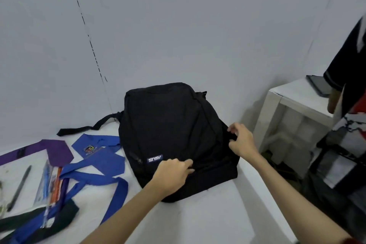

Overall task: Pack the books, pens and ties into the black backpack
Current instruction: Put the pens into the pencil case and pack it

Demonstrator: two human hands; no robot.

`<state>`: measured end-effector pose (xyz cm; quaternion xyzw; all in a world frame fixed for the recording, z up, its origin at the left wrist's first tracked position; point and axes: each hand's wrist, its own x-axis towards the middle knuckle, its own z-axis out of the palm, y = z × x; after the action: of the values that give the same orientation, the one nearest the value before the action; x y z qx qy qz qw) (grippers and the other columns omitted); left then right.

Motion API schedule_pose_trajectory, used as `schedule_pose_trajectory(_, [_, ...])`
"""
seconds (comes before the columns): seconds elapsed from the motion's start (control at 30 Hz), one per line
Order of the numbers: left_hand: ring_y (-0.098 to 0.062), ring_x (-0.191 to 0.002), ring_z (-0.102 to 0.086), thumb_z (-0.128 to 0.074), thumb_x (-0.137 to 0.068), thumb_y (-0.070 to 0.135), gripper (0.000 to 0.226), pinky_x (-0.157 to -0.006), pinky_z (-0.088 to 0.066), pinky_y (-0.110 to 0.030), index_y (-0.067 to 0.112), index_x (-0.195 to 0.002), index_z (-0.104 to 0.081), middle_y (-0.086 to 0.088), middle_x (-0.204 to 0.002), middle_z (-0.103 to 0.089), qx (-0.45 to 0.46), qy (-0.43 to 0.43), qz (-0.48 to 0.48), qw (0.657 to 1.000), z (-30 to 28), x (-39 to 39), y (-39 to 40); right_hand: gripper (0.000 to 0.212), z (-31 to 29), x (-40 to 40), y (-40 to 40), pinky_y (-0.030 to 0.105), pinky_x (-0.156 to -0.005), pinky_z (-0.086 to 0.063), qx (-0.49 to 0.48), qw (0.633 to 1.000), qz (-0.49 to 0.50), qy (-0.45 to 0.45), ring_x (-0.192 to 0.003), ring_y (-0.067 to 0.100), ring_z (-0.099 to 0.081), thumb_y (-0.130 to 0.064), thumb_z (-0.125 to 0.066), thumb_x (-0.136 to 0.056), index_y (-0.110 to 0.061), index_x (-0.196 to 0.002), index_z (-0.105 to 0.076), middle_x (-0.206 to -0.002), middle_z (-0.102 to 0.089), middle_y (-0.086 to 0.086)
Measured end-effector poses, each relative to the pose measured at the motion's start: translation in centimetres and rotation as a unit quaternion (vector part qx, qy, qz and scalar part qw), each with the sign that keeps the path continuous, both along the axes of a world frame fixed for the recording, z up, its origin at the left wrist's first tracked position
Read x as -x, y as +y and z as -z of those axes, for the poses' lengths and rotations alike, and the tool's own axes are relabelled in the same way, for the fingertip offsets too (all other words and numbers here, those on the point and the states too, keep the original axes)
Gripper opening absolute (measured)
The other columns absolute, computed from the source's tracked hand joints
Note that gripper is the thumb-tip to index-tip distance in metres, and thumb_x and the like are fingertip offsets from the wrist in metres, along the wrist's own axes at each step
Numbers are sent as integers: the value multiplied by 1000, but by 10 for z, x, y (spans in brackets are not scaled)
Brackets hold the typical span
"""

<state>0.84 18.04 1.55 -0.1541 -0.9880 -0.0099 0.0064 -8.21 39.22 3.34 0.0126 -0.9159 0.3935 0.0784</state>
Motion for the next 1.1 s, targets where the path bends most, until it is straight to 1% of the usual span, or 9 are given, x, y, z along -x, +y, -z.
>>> schedule_pose_trajectory(0.17, [-16,-93,-61,-41,-88,66,45,-80,-43,-31,31,-101,-66,10,-80,-57,-54,-92,10,994,-47,26,-7,21,-28,21,4,14,-65,-39,57,998,-2,-15,-80,17,-52,5,-51,-79,-8,-86,-66,-77,-58,0])
schedule_pose_trajectory(0.23, [-17,-97,-60,-43,-88,63,41,-82,-43,-31,33,-104,-66,8,-88,-63,-60,-43,-8,997,-72,49,-8,22,-38,43,3,7,-64,-37,69,998,-5,-9,-82,15,-53,2,-51,-82,-11,-88,-67,-82,-61,-2])
schedule_pose_trajectory(0.33, [-18,-100,-59,-46,-94,48,28,-78,-41,-30,32,-107,-65,7,-99,-65,-85,32,-38,995,-100,90,-9,27,-45,80,-4,19,-79,-38,55,998,-33,-26,-92,15,-56,1,-47,-84,-16,-91,-68,-91,-62,-2])
schedule_pose_trajectory(0.43, [-17,-103,-57,-45,-97,35,25,-75,-38,-29,27,-107,-66,6,-106,-63,-138,55,-59,987,-112,136,-5,30,-41,117,-14,22,-83,-40,6,994,-86,-60,-95,16,-55,-3,-50,-85,-13,-106,-68,-101,-63,2])
schedule_pose_trajectory(0.6, [-16,-110,-54,-43,-97,22,27,-93,-44,-37,21,-111,-66,4,-117,-61,-204,62,-57,975,-106,206,11,40,-22,162,-26,19,-88,-38,-52,976,-198,-72,-111,16,-56,-14,-61,-86,-19,-126,-60,-121,-63,1])
schedule_pose_trajectory(0.7, [-16,-111,-55,-41,-98,20,30,-95,-44,-34,22,-118,-63,2,-120,-63,-198,17,-59,978,-95,238,18,32,-6,178,-35,16,-73,-41,31,972,-229,-49,-74,1,-55,-15,-61,-88,-16,-119,-66,-108,-68,1])
schedule_pose_trajectory(0.77, [-17,-109,-56,-41,-98,18,31,-92,-42,-29,22,-120,-62,0,-120,-63,-172,-17,-63,983,-88,255,19,21,2,189,-42,10,-58,-38,63,974,-217,-11,-58,1,-47,-17,-62,-88,-11,-106,-71,-90,-69,3])
schedule_pose_trajectory(0.9, [-15,-101,-58,-46,-95,15,29,-91,-42,-26,22,-117,-64,0,-116,-65,-169,-42,-71,982,-75,271,12,4,2,206,-50,18,-56,-34,64,970,-236,-15,-59,9,-43,-11,-62,-86,-8,-84,-64,-68,-54,-1])
schedule_pose_trajectory(1.1, [-14,-114,-54,-50,-94,12,33,-96,-38,-22,23,-123,-61,3,-122,-63,-209,-37,-73,974,-65,275,4,5,5,219,-57,19,-57,-37,163,947,-238,-141,-65,10,-43,-11,-61,-88,-7,-87,-58,-71,-50,0])
